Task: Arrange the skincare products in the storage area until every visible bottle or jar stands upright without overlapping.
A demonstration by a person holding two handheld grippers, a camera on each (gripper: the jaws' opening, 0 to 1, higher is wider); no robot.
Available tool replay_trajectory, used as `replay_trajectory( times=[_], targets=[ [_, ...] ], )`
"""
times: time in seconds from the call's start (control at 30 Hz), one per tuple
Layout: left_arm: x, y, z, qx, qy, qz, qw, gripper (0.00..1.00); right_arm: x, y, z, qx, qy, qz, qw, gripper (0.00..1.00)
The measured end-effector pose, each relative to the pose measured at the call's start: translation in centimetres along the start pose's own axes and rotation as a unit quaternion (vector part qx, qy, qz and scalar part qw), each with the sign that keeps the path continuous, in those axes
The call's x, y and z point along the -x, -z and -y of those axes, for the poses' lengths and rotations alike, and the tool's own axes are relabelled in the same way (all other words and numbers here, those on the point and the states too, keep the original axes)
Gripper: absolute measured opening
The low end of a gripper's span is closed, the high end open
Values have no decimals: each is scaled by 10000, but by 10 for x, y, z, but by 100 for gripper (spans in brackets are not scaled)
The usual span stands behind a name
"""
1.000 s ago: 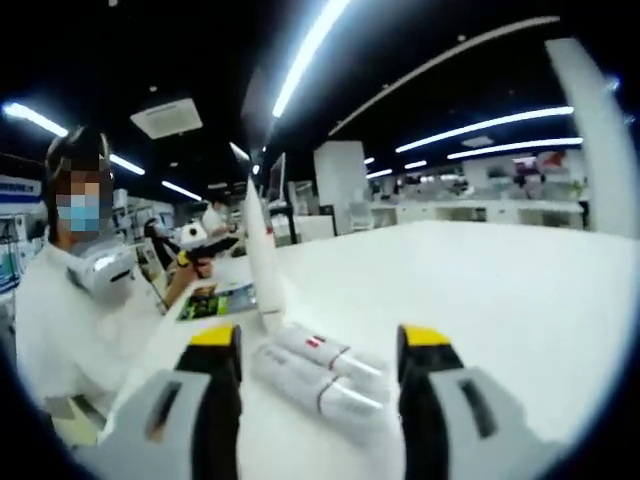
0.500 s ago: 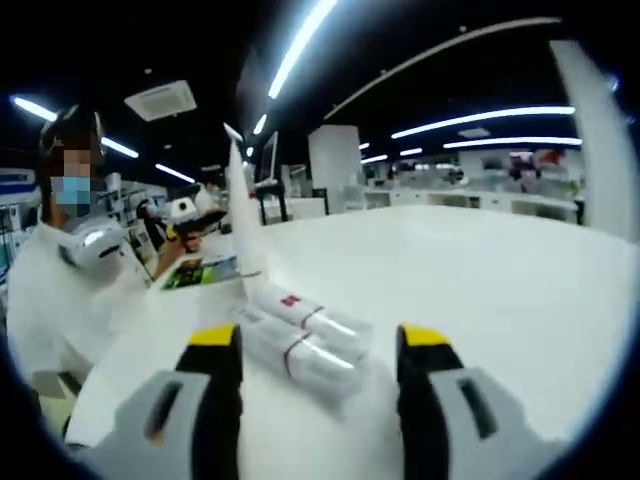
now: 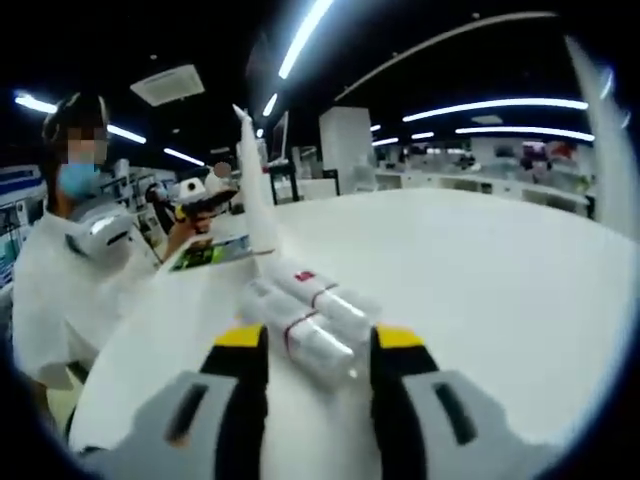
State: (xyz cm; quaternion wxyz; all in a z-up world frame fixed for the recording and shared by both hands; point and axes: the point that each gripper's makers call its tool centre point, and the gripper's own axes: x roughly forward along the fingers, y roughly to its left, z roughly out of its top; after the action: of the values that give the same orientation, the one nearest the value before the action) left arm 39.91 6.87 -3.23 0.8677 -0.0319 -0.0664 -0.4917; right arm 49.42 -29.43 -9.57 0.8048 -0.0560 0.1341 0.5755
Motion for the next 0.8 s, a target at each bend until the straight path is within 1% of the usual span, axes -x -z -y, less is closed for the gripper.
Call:
replay_trajectory(
  times=[0.07, 0.2, 0.37, 0.4, 0.6, 0.7, 0.8],
  targets=[
    [0, 0, 0, 3, 4, 3, 10000, 90, 1, 1, 0, -11, -14, -6, 10000, 33],
    [0, 1, 0, -10, 13, -14, 10000, 90, 4, 4, 1, 26, -46, -66, 10000, 31],
    [-1, 2, 0, -35, 11, -39, 10000, 90, -2, 8, -11, 21, -110, -169, 9998, 27],
    [-1, 2, 1, -34, 14, -43, 10000, 90, -2, 8, -12, 2, -122, -179, 9998, 25],
    [-1, 2, 1, -48, 14, -57, 10000, 90, 0, 10, -16, -225, -161, -172, 9995, 22],
    [-1, 2, 1, -46, 12, -58, 10000, 90, 6, 11, -11, -374, -204, -134, 9990, 21],
    [-1, 2, 1, -60, 15, -69, 10000, 90, 7, 11, -12, -444, -247, -126, 9986, 21]
  ],
)
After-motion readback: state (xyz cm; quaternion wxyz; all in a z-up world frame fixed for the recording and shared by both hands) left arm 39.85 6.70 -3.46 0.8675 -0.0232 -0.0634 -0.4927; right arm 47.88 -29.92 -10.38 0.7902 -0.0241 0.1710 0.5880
